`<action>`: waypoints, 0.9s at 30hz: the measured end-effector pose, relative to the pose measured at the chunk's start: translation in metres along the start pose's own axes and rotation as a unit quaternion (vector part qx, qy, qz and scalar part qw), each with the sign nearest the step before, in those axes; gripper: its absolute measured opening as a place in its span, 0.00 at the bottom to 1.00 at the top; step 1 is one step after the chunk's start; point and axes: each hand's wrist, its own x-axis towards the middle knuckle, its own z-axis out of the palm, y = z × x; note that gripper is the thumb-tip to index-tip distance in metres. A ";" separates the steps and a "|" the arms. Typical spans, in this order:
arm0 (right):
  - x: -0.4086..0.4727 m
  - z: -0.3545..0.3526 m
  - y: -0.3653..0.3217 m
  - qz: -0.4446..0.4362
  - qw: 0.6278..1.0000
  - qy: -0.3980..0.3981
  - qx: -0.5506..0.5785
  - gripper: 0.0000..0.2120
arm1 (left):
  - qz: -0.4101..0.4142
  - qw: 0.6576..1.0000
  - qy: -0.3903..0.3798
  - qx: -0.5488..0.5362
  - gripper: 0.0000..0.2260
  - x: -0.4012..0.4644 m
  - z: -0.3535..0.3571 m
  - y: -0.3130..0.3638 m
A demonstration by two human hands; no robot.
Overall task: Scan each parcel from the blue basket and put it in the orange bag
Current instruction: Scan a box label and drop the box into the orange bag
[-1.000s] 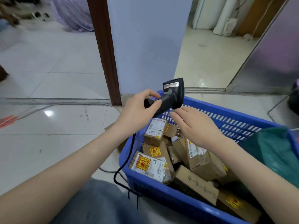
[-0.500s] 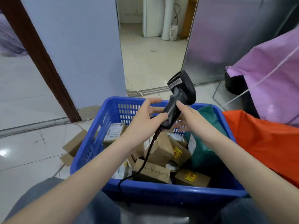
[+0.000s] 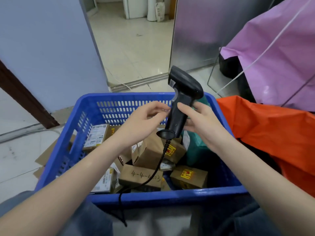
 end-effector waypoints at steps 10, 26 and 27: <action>0.018 -0.006 0.036 0.052 0.992 -0.016 -0.114 0.10 | -0.170 0.974 0.017 0.151 0.25 0.033 -0.022 -0.088; 0.033 -0.015 0.065 0.126 0.985 -0.053 -0.110 0.14 | -0.437 0.892 -0.107 0.040 0.43 0.024 0.010 -0.145; 0.034 -0.015 0.066 0.124 0.984 -0.055 -0.114 0.14 | -0.439 0.891 -0.111 0.033 0.43 0.025 0.012 -0.145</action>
